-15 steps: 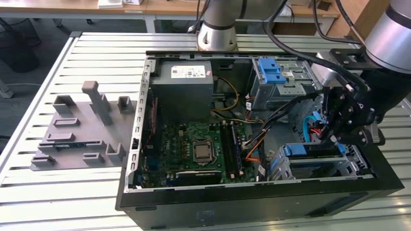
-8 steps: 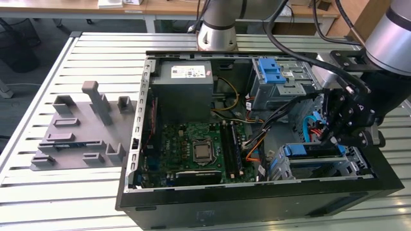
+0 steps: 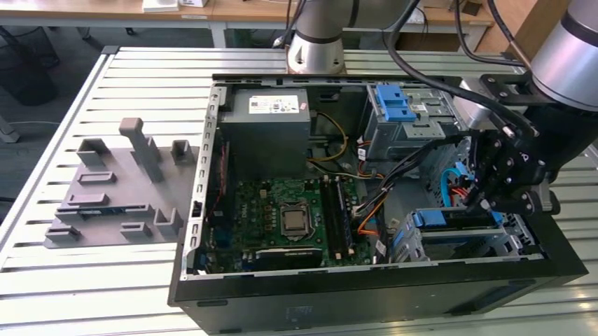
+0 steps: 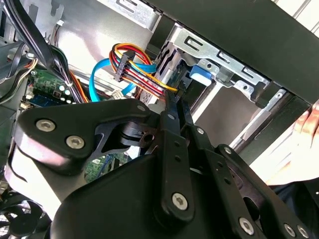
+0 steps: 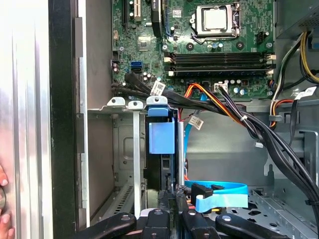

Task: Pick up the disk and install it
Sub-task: 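Insert the first disk wire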

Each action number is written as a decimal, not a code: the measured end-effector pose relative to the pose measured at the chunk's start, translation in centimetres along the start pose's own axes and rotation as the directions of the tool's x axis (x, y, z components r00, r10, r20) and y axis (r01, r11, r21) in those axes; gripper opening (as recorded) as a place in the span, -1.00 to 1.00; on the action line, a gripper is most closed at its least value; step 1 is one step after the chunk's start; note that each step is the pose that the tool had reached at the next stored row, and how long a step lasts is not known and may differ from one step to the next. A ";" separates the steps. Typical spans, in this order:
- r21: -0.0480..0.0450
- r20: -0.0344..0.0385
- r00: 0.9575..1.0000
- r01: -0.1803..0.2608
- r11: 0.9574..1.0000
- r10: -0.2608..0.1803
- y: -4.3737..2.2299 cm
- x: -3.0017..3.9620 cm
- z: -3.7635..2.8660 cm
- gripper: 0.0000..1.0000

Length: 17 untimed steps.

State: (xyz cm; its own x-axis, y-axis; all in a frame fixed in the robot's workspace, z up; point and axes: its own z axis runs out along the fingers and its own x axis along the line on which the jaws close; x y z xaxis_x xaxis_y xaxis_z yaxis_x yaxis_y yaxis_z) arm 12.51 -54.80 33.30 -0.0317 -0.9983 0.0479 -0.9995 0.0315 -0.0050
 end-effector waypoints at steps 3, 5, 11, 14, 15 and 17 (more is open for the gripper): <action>0.000 0.000 1.000 0.000 1.000 0.000 0.00 0.00 0.05 -0.67; 0.000 0.000 1.000 0.000 1.000 0.000 0.00 -0.01 0.10 -0.67; 0.000 0.001 1.000 0.000 1.000 0.000 0.00 -0.02 0.30 -0.67; 0.000 0.001 1.000 0.000 1.000 0.000 0.00 -0.02 0.46 -0.67; 0.000 0.001 1.000 0.000 1.000 0.000 0.00 -0.02 0.50 -0.67; 0.000 0.000 1.000 0.000 1.000 0.000 0.00 -0.02 0.54 -0.67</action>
State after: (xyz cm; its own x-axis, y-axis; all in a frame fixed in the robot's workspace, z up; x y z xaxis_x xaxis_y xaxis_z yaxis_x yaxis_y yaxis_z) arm 12.51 -54.80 32.76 -0.0317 -0.9983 0.0479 -0.9995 0.0315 -0.0049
